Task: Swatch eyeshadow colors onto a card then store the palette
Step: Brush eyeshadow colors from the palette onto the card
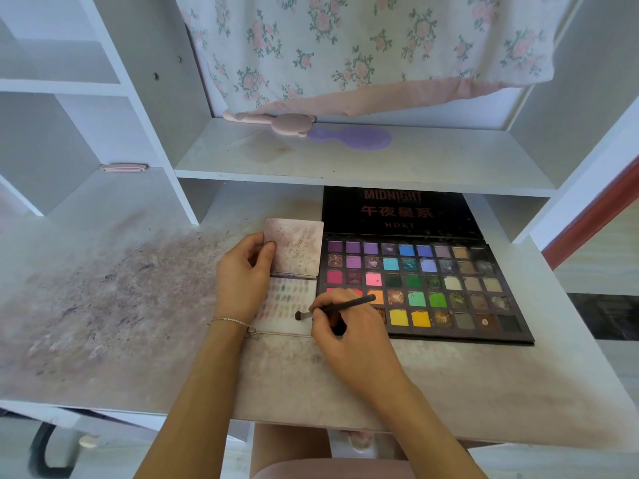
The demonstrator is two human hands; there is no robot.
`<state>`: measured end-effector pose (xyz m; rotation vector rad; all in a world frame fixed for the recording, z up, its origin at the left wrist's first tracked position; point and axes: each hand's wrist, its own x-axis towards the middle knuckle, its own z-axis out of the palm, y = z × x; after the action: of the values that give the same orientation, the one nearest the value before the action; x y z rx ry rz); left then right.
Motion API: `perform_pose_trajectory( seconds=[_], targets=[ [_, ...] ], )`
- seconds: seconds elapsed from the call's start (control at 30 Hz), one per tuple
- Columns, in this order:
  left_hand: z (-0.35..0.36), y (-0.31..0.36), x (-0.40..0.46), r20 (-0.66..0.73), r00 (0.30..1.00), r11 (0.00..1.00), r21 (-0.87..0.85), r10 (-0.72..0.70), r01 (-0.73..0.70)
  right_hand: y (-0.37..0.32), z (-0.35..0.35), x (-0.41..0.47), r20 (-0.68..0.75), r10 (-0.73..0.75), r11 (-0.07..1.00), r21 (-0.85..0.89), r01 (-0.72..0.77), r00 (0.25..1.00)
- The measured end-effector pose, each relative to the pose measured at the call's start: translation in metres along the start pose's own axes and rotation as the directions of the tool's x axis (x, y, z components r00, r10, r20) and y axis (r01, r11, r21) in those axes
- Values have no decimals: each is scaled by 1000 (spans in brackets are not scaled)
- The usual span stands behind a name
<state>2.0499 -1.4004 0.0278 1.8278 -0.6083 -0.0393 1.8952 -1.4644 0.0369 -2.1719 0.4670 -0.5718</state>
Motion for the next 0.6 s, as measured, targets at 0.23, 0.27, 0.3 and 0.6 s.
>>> perform_pose_trajectory(
  seconds=[0.23, 0.27, 0.3, 0.6],
  targets=[
    [0, 0, 1, 2, 1000, 1000, 16, -11, 11, -1, -9, -3, -239, 57, 936, 351, 32, 969],
    [-1, 0, 1, 4, 1000, 1000, 14, -17, 17, 0, -12, -4, -265, 59, 932, 361, 42, 962],
    [-1, 1, 1, 8, 1000, 1000, 12, -21, 21, 1, -15, -5, -290, 53, 932, 358, 57, 956],
    [0, 1, 1, 13, 1000, 999, 36, -16, 16, 31, -64, -32, -406, 135, 950, 314, -1, 904]
  ],
)
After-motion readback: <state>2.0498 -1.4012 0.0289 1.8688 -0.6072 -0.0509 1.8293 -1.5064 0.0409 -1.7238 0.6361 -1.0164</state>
